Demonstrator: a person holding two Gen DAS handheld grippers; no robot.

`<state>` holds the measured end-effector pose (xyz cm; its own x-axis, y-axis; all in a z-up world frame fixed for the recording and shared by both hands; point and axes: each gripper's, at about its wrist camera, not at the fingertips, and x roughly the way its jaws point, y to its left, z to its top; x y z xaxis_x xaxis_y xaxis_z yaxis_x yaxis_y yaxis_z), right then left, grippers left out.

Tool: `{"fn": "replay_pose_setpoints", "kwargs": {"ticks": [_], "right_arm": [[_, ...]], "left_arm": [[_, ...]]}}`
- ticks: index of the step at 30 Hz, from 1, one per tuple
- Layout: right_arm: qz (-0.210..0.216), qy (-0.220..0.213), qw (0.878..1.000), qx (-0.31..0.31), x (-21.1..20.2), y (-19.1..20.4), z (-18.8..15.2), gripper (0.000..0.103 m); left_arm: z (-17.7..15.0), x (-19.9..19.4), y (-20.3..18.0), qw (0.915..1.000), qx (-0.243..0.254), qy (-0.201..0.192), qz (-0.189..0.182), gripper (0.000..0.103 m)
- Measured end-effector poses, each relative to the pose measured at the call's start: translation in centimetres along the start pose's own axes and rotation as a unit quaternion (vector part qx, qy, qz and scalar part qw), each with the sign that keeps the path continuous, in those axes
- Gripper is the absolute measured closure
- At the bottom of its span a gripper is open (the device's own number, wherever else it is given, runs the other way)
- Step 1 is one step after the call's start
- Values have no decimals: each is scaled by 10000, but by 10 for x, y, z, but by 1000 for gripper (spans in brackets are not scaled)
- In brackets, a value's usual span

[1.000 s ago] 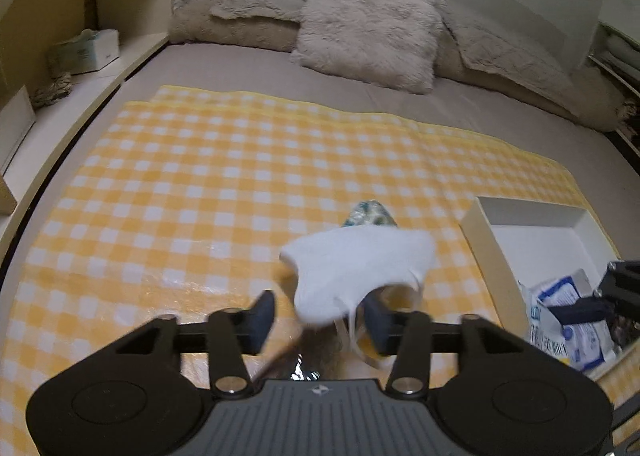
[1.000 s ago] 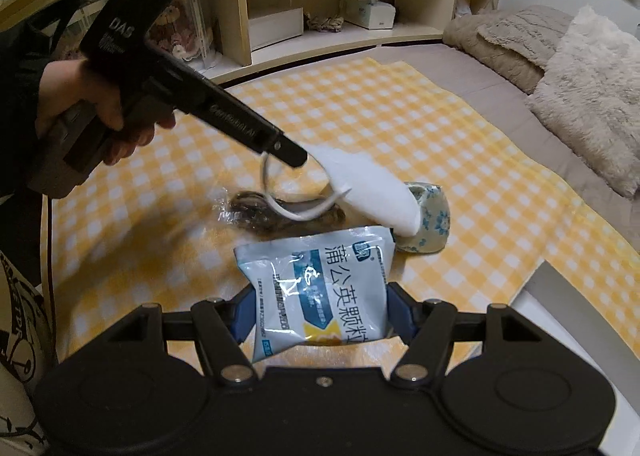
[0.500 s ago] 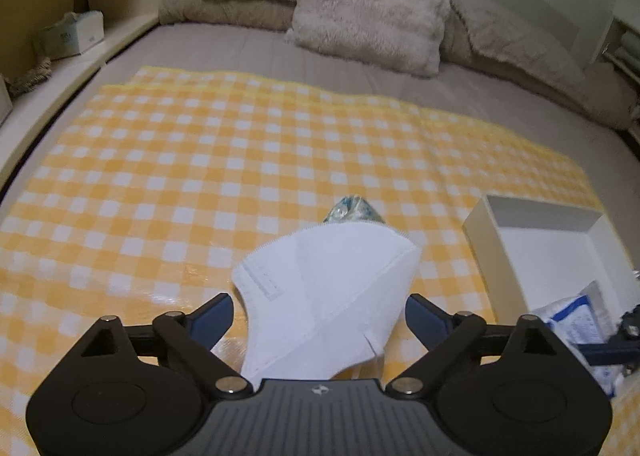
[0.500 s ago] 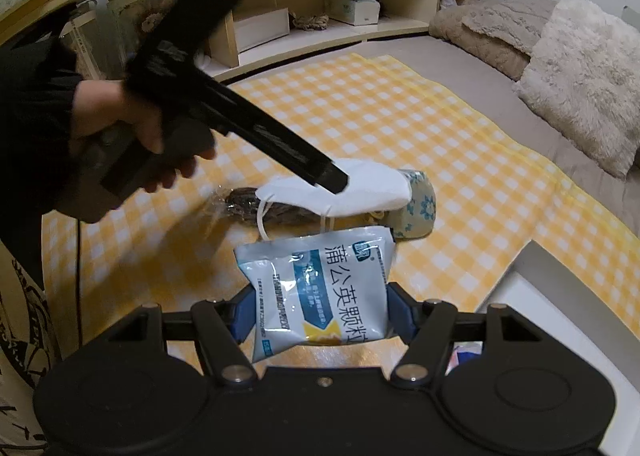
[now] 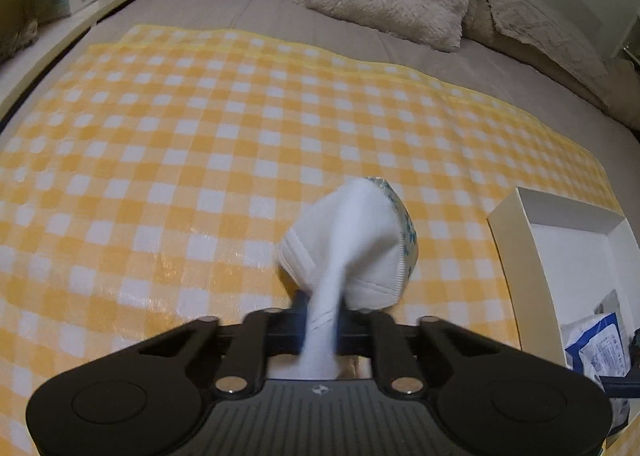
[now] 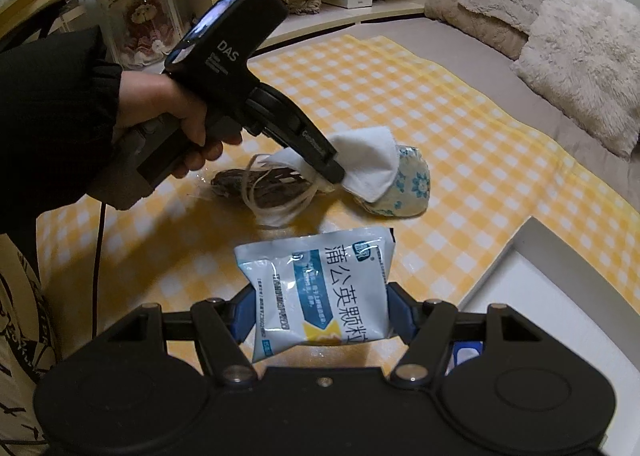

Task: Organize soft objects
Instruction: 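Lift the white mask and medicine sachet and carry both toward the white box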

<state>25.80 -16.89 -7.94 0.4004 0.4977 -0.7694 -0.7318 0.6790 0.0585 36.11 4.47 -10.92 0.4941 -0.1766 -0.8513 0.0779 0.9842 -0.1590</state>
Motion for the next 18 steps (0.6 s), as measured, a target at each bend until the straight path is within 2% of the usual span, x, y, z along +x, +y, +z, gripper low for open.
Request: {"fn": "replay_pose_setpoints", "kwargs": {"ticks": [9,18], "right_arm": [[-91,-137,9999,15,-6,0,0,36],[-370,-512,9980,81,-26,9,5,36]], "left_arm": [[4,-12,-10,9995,129,-271,115,98],[-8,-63,-2,9963,-2,-821,234,98]]}}
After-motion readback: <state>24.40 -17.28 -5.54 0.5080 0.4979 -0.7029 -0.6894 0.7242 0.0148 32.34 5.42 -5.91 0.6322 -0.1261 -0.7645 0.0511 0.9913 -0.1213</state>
